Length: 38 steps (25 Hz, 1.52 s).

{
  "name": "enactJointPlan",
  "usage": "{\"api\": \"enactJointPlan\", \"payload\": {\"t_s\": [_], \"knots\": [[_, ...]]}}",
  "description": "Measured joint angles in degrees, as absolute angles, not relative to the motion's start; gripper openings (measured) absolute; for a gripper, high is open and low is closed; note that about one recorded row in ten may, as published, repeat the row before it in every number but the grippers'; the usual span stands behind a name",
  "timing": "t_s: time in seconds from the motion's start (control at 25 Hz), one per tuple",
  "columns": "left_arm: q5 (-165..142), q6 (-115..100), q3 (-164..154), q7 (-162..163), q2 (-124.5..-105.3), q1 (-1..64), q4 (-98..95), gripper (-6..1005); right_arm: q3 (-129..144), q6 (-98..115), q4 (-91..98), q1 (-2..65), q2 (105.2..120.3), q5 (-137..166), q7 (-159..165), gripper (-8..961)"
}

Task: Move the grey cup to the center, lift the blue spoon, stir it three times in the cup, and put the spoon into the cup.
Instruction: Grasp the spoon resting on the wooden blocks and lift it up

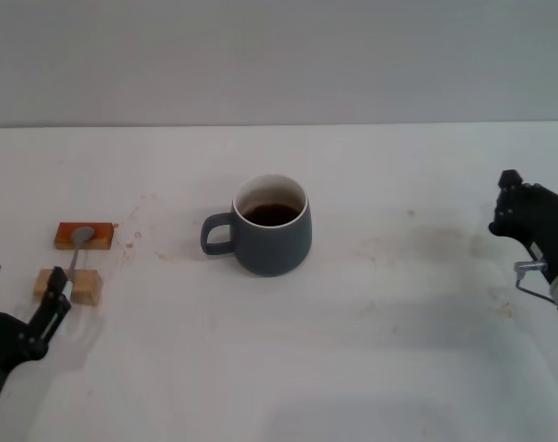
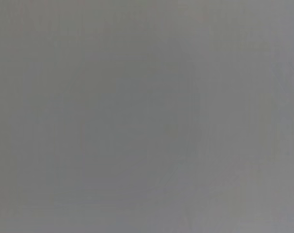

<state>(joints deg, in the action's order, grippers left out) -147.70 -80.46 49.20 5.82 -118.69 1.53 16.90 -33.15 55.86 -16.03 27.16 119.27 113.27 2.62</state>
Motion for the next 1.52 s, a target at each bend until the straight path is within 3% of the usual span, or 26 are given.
{"api": "enactJointPlan", "payload": {"t_s": [1.52], "knots": [[-147.52, -65.79, 47.19, 5.89, -118.89, 3.78, 16.95, 792, -38.50, 59.82, -12.57, 25.81, 119.09, 113.19, 2.64, -2]]}}
